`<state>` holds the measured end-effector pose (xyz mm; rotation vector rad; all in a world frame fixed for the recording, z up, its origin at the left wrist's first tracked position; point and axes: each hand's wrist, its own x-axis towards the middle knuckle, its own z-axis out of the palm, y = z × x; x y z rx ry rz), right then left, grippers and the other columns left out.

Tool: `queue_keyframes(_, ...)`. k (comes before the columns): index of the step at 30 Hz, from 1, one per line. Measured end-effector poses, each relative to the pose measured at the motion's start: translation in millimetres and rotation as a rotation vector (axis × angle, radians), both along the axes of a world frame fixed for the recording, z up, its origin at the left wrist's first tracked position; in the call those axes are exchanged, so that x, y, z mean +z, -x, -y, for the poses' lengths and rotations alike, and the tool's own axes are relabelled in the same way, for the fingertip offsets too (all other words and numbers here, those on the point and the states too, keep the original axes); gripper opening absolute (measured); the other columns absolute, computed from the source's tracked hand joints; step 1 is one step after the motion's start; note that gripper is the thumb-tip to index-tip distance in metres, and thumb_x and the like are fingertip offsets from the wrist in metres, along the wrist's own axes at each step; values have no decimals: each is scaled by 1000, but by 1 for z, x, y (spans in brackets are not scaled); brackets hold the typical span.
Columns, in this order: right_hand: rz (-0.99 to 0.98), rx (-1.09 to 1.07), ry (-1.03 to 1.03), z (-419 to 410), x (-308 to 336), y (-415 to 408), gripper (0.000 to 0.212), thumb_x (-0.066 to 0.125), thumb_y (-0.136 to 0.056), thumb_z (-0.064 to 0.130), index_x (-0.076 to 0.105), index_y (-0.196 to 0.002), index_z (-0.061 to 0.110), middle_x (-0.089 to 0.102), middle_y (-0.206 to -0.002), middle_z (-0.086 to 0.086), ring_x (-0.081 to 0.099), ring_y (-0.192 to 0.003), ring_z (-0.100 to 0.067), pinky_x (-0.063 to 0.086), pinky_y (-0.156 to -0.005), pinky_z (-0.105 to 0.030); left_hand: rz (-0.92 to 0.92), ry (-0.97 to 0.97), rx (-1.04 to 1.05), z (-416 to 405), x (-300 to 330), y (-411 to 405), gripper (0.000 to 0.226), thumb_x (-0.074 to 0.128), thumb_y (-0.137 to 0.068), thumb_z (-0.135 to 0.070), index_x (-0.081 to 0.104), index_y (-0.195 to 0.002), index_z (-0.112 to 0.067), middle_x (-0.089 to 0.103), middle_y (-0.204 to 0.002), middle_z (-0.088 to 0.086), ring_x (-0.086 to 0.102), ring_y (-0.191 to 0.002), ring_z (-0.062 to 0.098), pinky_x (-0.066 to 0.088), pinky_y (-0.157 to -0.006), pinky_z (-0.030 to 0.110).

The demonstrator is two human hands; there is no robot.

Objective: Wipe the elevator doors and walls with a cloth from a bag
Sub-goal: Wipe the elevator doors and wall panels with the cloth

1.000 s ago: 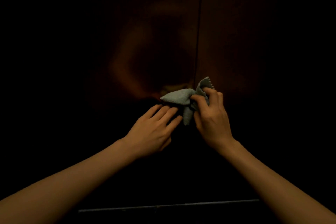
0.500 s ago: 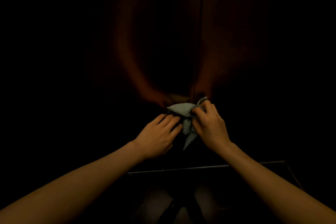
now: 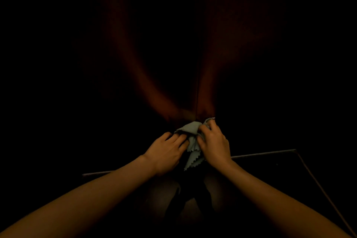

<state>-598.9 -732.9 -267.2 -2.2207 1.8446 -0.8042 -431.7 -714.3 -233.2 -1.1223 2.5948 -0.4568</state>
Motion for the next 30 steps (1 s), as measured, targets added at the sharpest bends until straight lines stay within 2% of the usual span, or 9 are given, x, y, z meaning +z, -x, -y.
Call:
queue_keyframes(1,-18,-18,-22,-1,-3,0,26,53,-91,24,54,-116,20,44,-121,-3,48,-110,-23,47,-73,-36,7,-36,17,0,-5,2,64,41,-95,-33,16,-147,-7,18,-153,14,22,-139,29,24,-109,39)
queue_keyframes(3,-4,-46,-67,-1,-9,-2,27,51,-92,26,53,-118,23,42,-124,-1,45,-113,-22,48,-76,-37,-1,-75,48,-1,-13,5,63,37,-97,-32,10,-148,-7,14,-154,13,20,-139,28,21,-110,39)
queue_keyframes(7,58,-41,-170,0,-28,-3,26,50,-92,24,53,-118,24,40,-123,-3,48,-109,-26,47,-78,-38,-11,-131,73,2,-33,7,60,35,-97,-31,14,-148,-8,23,-151,12,26,-136,28,23,-108,38)
queue_keyframes(13,131,-1,-302,0,-62,-3,25,52,-90,14,57,-114,15,40,-119,-7,48,-107,-27,46,-86,-36,39,-261,112,7,-63,12,59,34,-97,-29,12,-148,-9,24,-151,11,28,-135,27,22,-106,38)
queue_keyframes(17,136,16,-402,-5,-85,-6,33,52,-86,7,56,-118,13,38,-126,-9,46,-112,-28,42,-95,-35,63,-349,156,13,-86,17,61,38,-96,-32,15,-148,-9,24,-152,10,28,-135,27,23,-106,39)
queue_keyframes(23,192,-69,-505,-4,-111,-4,28,50,-89,6,61,-114,7,48,-120,-19,49,-107,-33,40,-87,-31,127,-451,143,17,-109,19,59,37,-98,-32,15,-149,-11,13,-156,9,20,-139,27,22,-106,42)
queue_keyframes(30,286,-147,-546,-6,-125,-4,25,51,-88,4,65,-108,5,52,-118,-20,50,-106,-32,39,-86,-29,120,-551,193,18,-123,18,60,39,-97,-32,15,-149,-13,11,-157,7,16,-141,27,22,-107,43)
